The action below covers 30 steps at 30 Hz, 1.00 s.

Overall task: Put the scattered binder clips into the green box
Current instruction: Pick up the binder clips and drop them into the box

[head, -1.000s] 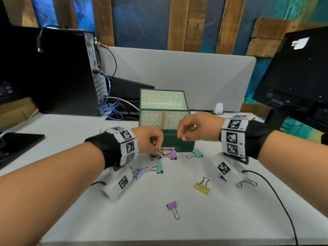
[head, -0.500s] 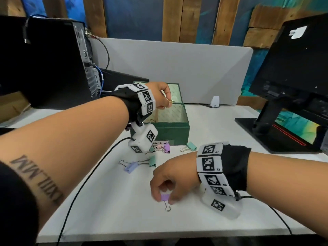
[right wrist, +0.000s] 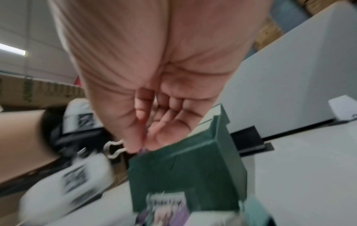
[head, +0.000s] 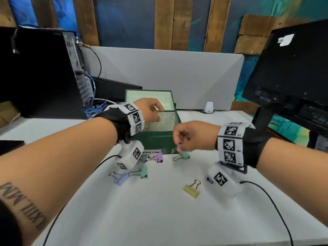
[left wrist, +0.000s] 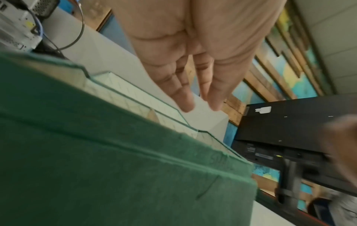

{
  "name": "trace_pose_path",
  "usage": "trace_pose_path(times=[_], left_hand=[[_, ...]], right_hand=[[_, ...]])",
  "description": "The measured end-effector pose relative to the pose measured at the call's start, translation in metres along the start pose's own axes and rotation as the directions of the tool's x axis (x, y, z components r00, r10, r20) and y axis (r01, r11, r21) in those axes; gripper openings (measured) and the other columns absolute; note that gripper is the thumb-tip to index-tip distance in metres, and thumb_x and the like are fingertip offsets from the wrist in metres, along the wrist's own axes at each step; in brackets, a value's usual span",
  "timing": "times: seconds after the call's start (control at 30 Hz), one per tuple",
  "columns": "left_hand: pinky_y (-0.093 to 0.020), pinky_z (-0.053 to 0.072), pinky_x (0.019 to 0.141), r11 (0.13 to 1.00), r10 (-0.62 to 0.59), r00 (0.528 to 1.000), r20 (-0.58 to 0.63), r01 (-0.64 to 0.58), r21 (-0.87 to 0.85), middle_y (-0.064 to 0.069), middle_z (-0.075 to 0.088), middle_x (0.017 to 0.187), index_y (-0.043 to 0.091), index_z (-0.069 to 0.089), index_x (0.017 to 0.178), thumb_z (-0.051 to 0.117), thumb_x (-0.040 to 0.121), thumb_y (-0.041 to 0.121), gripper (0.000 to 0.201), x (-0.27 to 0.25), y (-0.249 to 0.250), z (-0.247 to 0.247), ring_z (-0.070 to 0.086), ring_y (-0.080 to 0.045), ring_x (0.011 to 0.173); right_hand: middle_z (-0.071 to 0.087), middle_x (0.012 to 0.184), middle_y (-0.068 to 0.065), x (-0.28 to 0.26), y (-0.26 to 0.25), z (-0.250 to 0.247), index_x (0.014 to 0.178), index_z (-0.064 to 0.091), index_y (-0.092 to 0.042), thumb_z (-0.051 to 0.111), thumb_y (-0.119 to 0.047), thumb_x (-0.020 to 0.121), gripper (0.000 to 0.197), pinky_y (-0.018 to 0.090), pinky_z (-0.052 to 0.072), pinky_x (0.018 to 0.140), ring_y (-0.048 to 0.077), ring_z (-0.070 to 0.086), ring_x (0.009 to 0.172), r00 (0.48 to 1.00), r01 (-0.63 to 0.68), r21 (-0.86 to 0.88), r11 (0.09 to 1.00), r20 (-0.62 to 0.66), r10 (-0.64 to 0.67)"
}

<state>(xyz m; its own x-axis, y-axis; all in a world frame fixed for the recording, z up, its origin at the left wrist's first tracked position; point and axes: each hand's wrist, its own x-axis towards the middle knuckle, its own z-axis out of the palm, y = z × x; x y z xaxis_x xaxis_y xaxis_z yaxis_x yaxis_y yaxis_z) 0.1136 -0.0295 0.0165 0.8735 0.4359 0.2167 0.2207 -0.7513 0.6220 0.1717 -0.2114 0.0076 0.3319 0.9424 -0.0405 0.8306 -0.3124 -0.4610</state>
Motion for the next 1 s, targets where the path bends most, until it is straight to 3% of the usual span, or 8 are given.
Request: trace_pose_path(times=[0.13,0.3,0.4,0.53,0.63,0.77,0.9,1.0], left_hand=[[-0.028,0.055,0.079,0.999,-0.017,0.983,0.183,0.008,0.051,-0.004,0.068,0.082,0.021,0.066,0.091,0.069,0.079,0.015,0.014,-0.036,-0.013,-0.014,0.064,-0.013,0.066],[-0.005,0.041,0.069,0.905,-0.071,0.912,0.403,-0.111,0.41,0.007,0.068,0.102,0.026,0.066,0.108,0.063,0.085,0.02,0.024,-0.061,-0.037,-0.013,0.058,-0.006,0.081],[0.008,0.031,0.06,0.898,-0.072,0.881,0.468,-0.147,0.415,-0.001,0.063,0.122,0.018,0.059,0.125,0.056,0.088,0.007,0.039,-0.065,-0.048,-0.007,0.057,-0.009,0.097],[-0.007,0.036,0.082,0.85,-0.038,0.85,0.526,-0.249,0.464,0.001,0.058,0.129,0.027,0.05,0.135,0.049,0.089,0.005,0.051,-0.066,-0.054,0.002,0.055,-0.017,0.118],[-0.019,0.04,0.094,0.811,-0.023,0.857,0.514,-0.284,0.511,0.003,0.056,0.127,0.034,0.051,0.132,0.048,0.089,0.011,0.05,-0.07,-0.055,0.011,0.054,-0.017,0.115],[-0.027,0.048,0.093,0.816,-0.037,0.883,0.468,-0.243,0.524,0.008,0.063,0.113,0.035,0.065,0.111,0.052,0.081,0.017,0.037,-0.068,-0.061,0.019,0.06,-0.015,0.103],[-0.027,0.048,0.083,0.806,-0.068,0.866,0.496,-0.245,0.539,0.01,0.058,0.093,0.026,0.066,0.1,0.06,0.078,0.019,0.023,-0.066,-0.059,0.018,0.056,-0.013,0.085],[-0.022,0.044,0.071,0.828,-0.078,0.848,0.524,-0.238,0.508,0.008,0.056,0.093,0.022,0.065,0.104,0.066,0.078,0.019,0.026,-0.066,-0.059,0.016,0.052,-0.012,0.083]], right_hand=[[0.061,0.075,-0.004,0.021,0.004,-0.021,0.071,0.052,-0.026,0.067,-0.009,0.08,0.025,0.01,0.048,0.058,0.007,0.057,0.061,0.96,-0.012,0.044,0.999,-0.278,0.023],[0.058,0.075,-0.003,0.057,-0.001,-0.035,0.067,0.049,-0.028,0.067,-0.009,0.079,0.029,0.033,0.054,0.076,0.019,0.061,0.073,0.893,-0.039,0.04,0.998,-0.448,0.053],[0.059,0.087,-0.002,0.07,-0.003,-0.028,0.079,0.055,-0.023,0.072,-0.014,0.077,0.02,0.035,0.052,0.084,0.018,0.059,0.082,0.934,-0.13,-0.062,0.99,-0.343,0.102],[0.057,0.103,-0.003,0.066,-0.014,-0.016,0.098,0.061,-0.019,0.065,-0.015,0.082,0.017,0.031,0.049,0.087,0.018,0.059,0.097,0.949,-0.072,-0.184,0.98,-0.316,0.011],[0.058,0.1,-0.007,0.05,-0.03,-0.004,0.091,0.061,-0.022,0.058,-0.016,0.084,0.009,0.025,0.046,0.081,0.015,0.059,0.096,0.968,0.031,-0.314,0.949,-0.226,-0.106],[0.064,0.102,-0.006,0.038,-0.041,0.02,0.1,0.065,-0.021,0.056,-0.016,0.087,0.017,0.008,0.039,0.066,0.009,0.057,0.089,0.992,0.114,-0.381,0.917,0.096,-0.083],[0.058,0.12,-0.001,0.046,-0.038,0.04,0.123,0.058,-0.022,0.054,-0.014,0.088,0.036,0.022,0.042,0.078,0.019,0.056,0.103,0.964,0.145,-0.481,0.865,0.267,-0.013],[0.052,0.108,0.003,0.055,-0.035,0.051,0.128,0.054,-0.017,0.055,-0.013,0.088,0.04,0.023,0.034,0.078,0.018,0.047,0.094,0.944,0.142,-0.518,0.843,0.326,0.041]])
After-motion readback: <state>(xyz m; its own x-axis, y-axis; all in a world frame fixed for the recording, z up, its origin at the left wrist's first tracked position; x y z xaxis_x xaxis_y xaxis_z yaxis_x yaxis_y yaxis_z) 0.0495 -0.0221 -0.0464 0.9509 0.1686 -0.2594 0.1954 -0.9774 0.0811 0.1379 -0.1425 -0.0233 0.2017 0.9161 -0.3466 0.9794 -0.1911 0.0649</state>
